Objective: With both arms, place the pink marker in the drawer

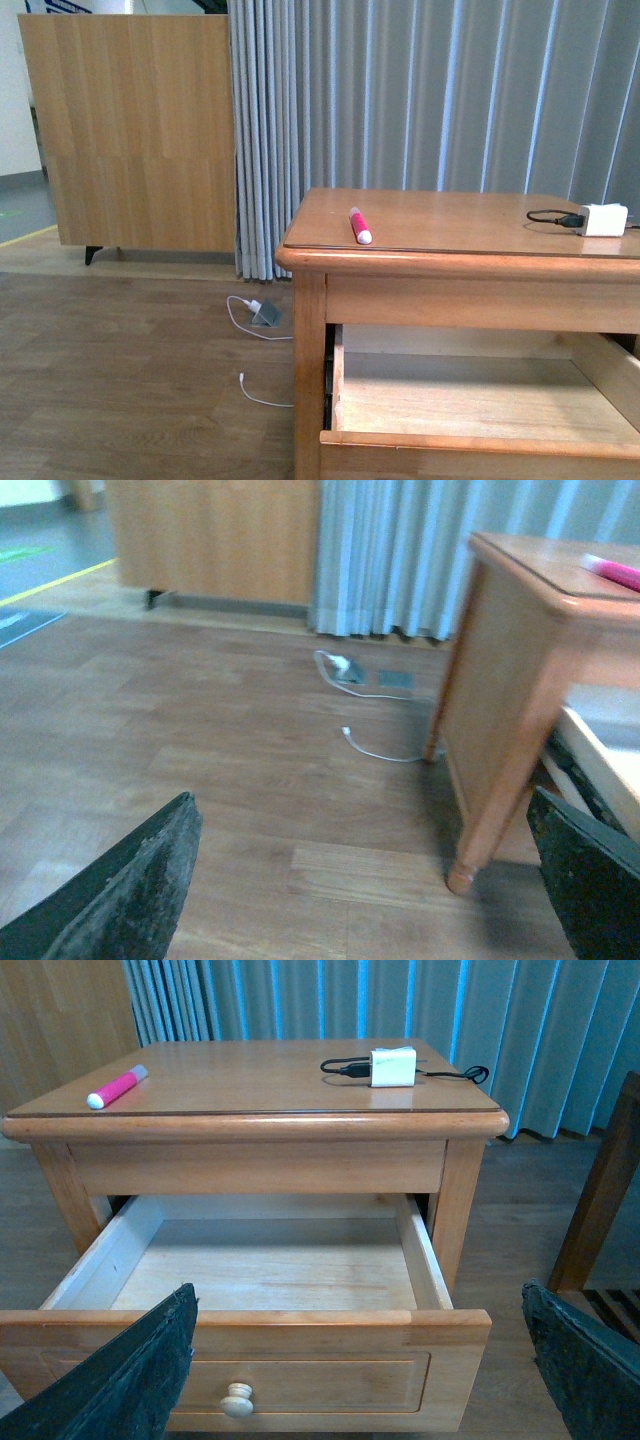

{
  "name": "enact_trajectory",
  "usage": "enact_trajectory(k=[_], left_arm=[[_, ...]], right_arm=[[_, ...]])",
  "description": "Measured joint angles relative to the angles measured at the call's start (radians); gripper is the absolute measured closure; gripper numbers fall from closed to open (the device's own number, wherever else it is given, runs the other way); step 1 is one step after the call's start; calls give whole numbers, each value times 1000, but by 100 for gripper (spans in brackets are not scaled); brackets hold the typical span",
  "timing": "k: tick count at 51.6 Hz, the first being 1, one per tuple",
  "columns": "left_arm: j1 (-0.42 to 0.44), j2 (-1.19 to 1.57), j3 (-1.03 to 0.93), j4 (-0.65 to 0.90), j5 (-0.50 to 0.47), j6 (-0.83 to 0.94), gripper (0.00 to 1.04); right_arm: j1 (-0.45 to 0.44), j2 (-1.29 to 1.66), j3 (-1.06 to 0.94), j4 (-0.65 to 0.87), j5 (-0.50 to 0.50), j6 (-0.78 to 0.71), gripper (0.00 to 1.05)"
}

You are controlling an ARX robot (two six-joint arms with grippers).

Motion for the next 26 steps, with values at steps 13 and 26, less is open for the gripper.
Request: enact_trajectory(k=[13, 26], left_arm=[[-38, 290, 93, 128, -131, -136, 6], [-118, 852, 388, 406, 10, -67, 6]], right_arm=[[0, 0, 0, 0, 0, 0, 8], [0, 0, 0, 0, 0, 0, 8]])
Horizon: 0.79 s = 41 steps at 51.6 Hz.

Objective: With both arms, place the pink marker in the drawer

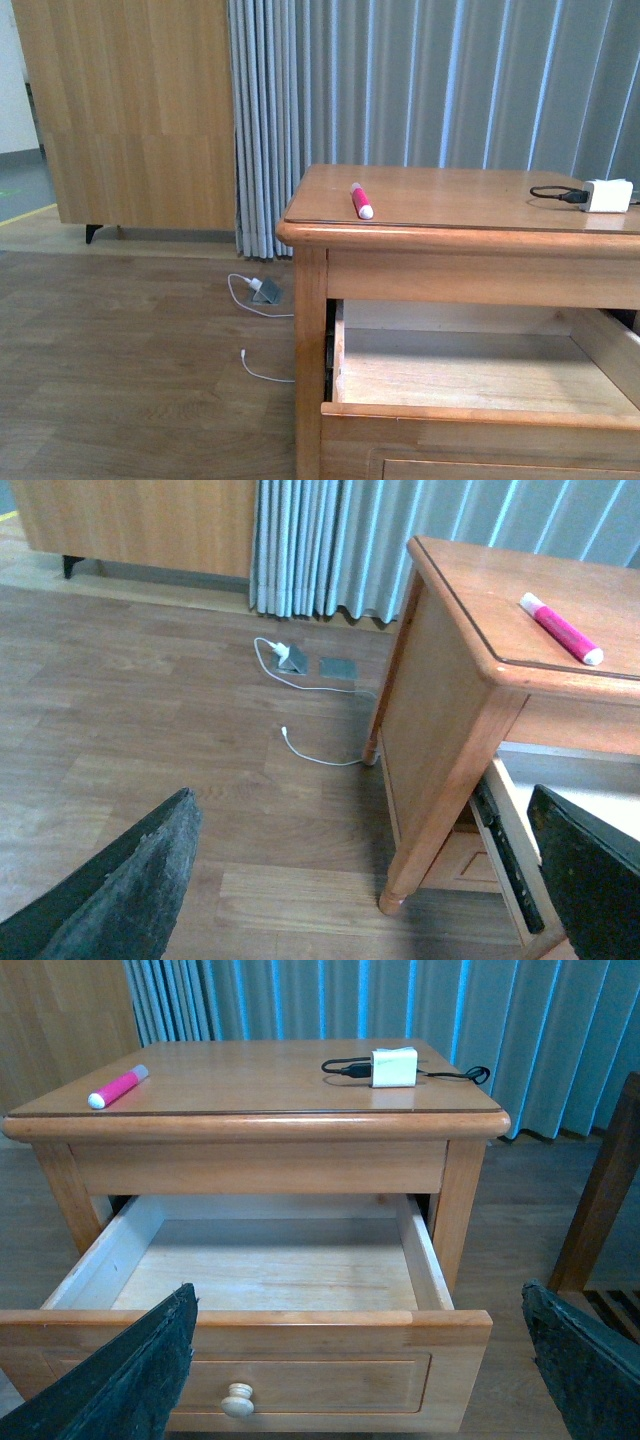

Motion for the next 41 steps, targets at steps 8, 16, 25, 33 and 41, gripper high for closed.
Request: enact_trajectory(k=[8, 16, 25, 33, 41], left_arm=[[-62, 262, 185, 43, 12, 20, 6], [-121, 468, 377, 43, 20, 23, 6], [-173, 663, 579, 40, 24, 28, 6], [-204, 816, 771, -11, 5, 16, 6], [-243, 983, 967, -72, -4, 5, 6]], right_arm=[[0, 0, 0, 0, 0, 0, 8], [0, 0, 0, 0, 0, 0, 8], [0, 0, 0, 0, 0, 0, 8], [0, 0, 0, 0, 0, 0, 8], [0, 0, 0, 0, 0, 0, 8]])
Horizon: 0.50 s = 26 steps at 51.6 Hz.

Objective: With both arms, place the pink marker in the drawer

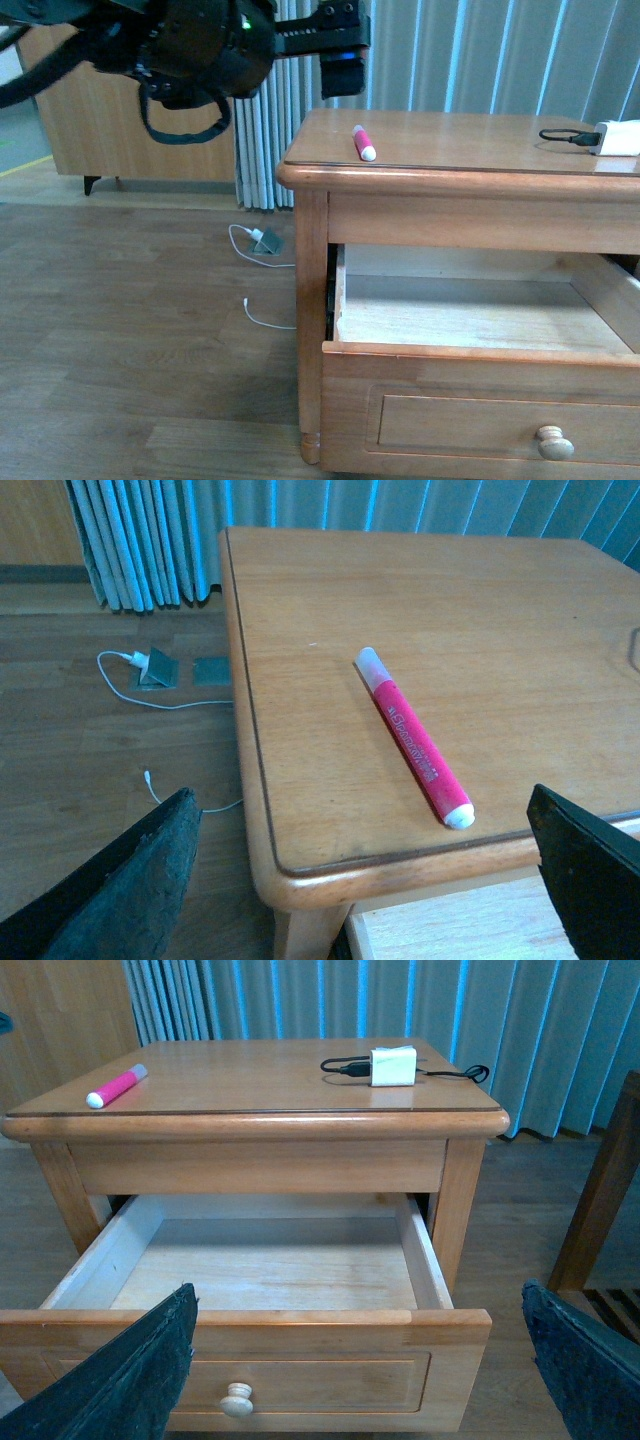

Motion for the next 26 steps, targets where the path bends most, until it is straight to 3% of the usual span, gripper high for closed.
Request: enact_trajectory(k=[26], left_arm=[[-62, 288, 344, -151, -59, -37, 6]], right_arm=[[0, 0, 0, 0, 0, 0, 8]])
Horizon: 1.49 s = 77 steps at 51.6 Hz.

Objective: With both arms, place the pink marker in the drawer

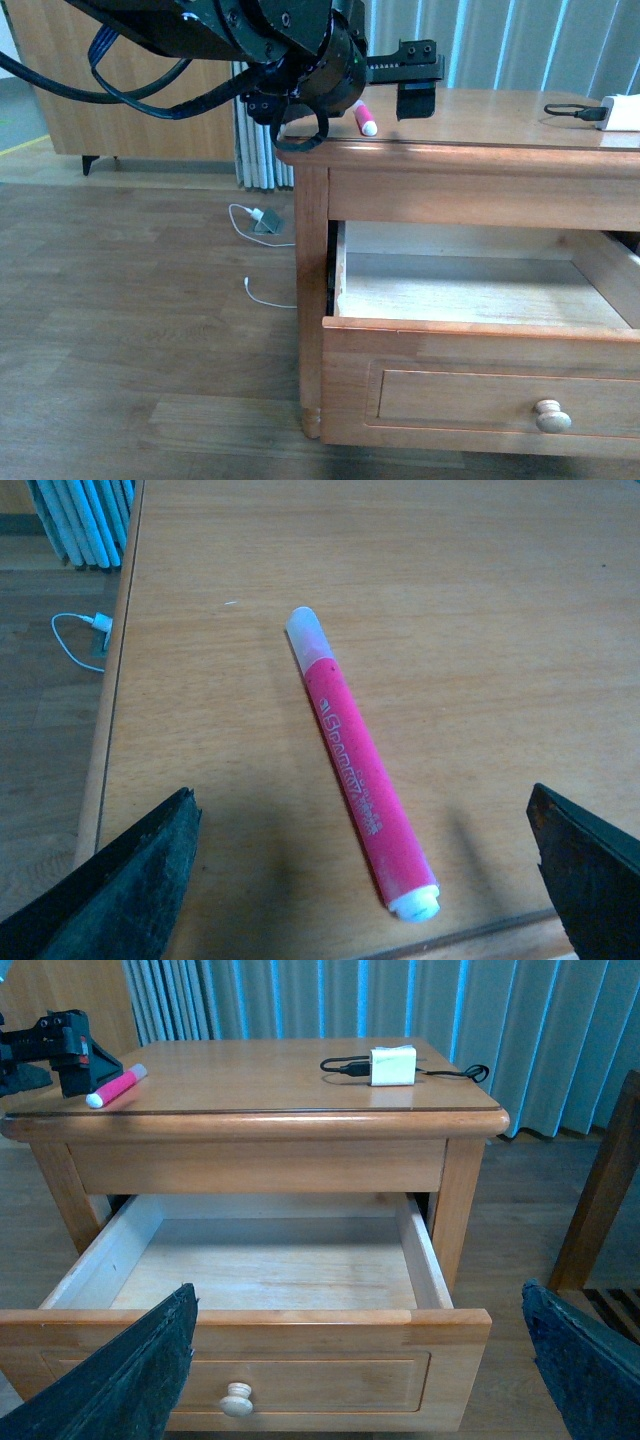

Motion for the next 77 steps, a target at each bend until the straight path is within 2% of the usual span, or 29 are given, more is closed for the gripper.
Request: enact_trajectory(k=[27, 45, 57, 62, 72, 77], left_arm=[[-11, 113, 177, -125, -15, -34, 6], [-26, 151, 274, -249, -33, 19, 6], [-30, 159, 295, -282, -43, 31, 39], [-27, 166, 308, -290, -42, 33, 56], [-22, 166, 303, -287, -40, 32, 85], [-21, 159, 290, -278, -37, 27, 90]], right_arm=[[0, 0, 0, 0, 0, 0, 8], [0, 0, 0, 0, 0, 0, 8], [0, 0, 0, 0, 0, 0, 8], [0, 0, 0, 0, 0, 0, 8], [0, 0, 0, 0, 0, 0, 8], [0, 0, 0, 0, 0, 0, 8]])
